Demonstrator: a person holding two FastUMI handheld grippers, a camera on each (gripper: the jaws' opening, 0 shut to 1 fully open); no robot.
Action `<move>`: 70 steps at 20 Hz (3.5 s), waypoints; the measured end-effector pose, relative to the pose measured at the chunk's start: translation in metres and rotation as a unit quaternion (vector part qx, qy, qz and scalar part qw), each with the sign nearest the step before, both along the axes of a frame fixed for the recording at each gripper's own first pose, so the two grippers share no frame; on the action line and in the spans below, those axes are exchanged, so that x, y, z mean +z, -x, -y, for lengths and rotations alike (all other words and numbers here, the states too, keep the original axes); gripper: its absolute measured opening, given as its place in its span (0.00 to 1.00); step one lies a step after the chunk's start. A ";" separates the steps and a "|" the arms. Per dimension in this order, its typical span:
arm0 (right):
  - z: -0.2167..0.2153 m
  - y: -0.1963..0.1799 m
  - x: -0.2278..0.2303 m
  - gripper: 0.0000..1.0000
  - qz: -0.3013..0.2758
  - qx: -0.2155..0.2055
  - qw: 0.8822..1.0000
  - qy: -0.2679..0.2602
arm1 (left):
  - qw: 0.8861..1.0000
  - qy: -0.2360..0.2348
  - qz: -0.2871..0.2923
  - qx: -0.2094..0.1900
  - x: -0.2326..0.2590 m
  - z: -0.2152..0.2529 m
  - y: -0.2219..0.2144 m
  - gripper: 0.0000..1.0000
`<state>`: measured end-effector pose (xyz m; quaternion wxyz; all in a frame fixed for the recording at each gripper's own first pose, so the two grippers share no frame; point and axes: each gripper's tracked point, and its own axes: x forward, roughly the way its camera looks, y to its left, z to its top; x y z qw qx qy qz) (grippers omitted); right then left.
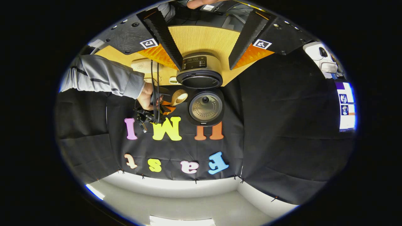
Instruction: Close the left gripper, press the button to open the rice cooker; take a wooden spoon from the chopstick holder with the right hand, scoop a spoonful of rice and pour it into the rice cooker, then put the wooden spoon back into the chopstick holder.
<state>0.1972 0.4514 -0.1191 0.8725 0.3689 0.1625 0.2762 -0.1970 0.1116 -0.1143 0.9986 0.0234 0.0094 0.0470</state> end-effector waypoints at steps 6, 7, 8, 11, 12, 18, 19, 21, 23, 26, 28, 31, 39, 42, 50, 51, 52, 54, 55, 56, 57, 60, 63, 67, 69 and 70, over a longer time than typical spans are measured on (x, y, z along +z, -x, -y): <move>-0.036 0.003 -0.001 0.09 0.055 0.009 0.995 0.082 | 1.000 0.017 0.004 0.012 -0.002 -0.017 0.007 0.94; -0.040 0.006 -0.002 0.09 0.067 0.009 0.993 0.099 | 1.000 0.022 0.003 0.013 -0.002 -0.019 0.007 0.94; -0.044 0.008 -0.001 0.09 0.078 0.007 0.991 0.113 | 1.000 0.026 0.002 0.012 -0.003 -0.020 0.008 0.94; -0.052 0.018 -0.005 0.09 0.117 0.008 0.976 0.184 | 0.999 0.032 0.001 0.006 -0.006 -0.019 0.006 0.94; -0.058 0.021 -0.004 0.09 0.130 0.013 0.971 0.201 | 0.999 0.035 0.001 0.008 -0.007 -0.023 0.006 0.95; -0.071 0.038 0.003 0.09 0.211 0.014 0.929 0.304 | 0.999 0.044 -0.006 0.006 -0.011 -0.023 0.005 0.94; -0.072 0.039 0.005 0.09 0.231 0.015 0.917 0.324 | 0.999 0.041 -0.004 0.008 -0.010 -0.025 0.005 0.94; -0.073 0.042 0.008 0.09 0.272 0.011 0.892 0.360 | 0.999 0.037 0.000 0.009 -0.011 -0.024 0.003 0.94; -0.077 0.047 0.006 0.09 0.304 0.015 0.870 0.389 | 0.999 0.039 -0.007 0.005 -0.015 -0.019 -0.001 0.94; -0.088 0.064 0.003 0.09 0.332 0.028 0.854 0.400 | 0.999 0.039 -0.011 0.013 -0.016 -0.022 -0.002 0.94; -0.097 0.076 0.005 0.09 0.338 0.039 0.857 0.387 | 0.999 0.044 -0.014 0.012 -0.019 -0.020 -0.003 0.94; -0.093 0.080 0.009 0.09 0.335 0.030 0.860 0.385 | 0.999 0.050 -0.016 0.013 -0.017 -0.019 -0.004 0.94; -0.018 0.073 0.052 0.09 0.305 -0.018 0.890 0.338 | 0.998 0.063 -0.018 0.001 -0.014 -0.013 -0.017 0.94; 0.021 0.071 0.064 0.09 0.291 -0.029 0.900 0.323 | 0.998 0.068 -0.017 0.001 -0.009 -0.006 -0.022 0.94; 0.125 0.049 0.077 0.09 0.284 -0.092 0.904 0.306 | 0.998 0.066 -0.011 -0.021 -0.004 0.018 -0.026 0.95; 0.141 0.044 0.076 0.13 0.283 -0.102 0.901 0.312 | 0.997 0.068 -0.012 -0.026 -0.004 0.021 -0.025 0.94; 0.158 0.039 0.075 0.09 0.282 -0.109 0.898 0.319 | 0.997 0.066 -0.010 -0.028 -0.003 0.023 -0.024 0.94; 0.198 0.028 0.071 0.09 0.270 -0.127 0.895 0.332 | 0.998 0.057 -0.003 -0.030 -0.003 0.023 -0.023 0.94; 0.220 0.023 0.069 0.09 0.264 -0.136 0.893 0.339 | 0.998 0.053 -0.001 -0.027 -0.003 0.021 -0.022 0.94; 0.244 0.020 0.071 0.09 0.261 -0.147 0.889 0.346 | 0.999 0.048 0.000 -0.020 -0.005 0.019 -0.022 0.94; 0.267 0.016 0.074 0.10 0.261 -0.159 0.885 0.351 | 0.999 0.045 0.001 -0.008 -0.005 0.014 -0.024 0.94; 0.336 0.002 0.073 0.10 0.251 -0.206 0.872 0.367 | 0.999 0.044 0.008 -0.002 -0.005 0.013 -0.025 0.94; 0.381 -0.012 0.052 0.10 0.224 -0.225 0.873 0.371 | 0.999 0.046 0.017 -0.016 -0.004 0.016 -0.030 0.94; 0.415 -0.033 0.000 0.10 0.167 -0.225 0.883 0.376 | 0.997 0.053 0.042 0.025 0.005 -0.006 -0.034 0.94; 0.428 -0.041 -0.023 0.06 0.151 -0.230 0.884 0.378 | 0.997 0.067 0.041 0.014 0.003 0.004 -0.035 0.94; 0.433 -0.045 -0.033 0.11 0.142 -0.232 0.886 0.375 | 0.997 0.072 0.039 0.009 0.002 0.008 -0.036 0.94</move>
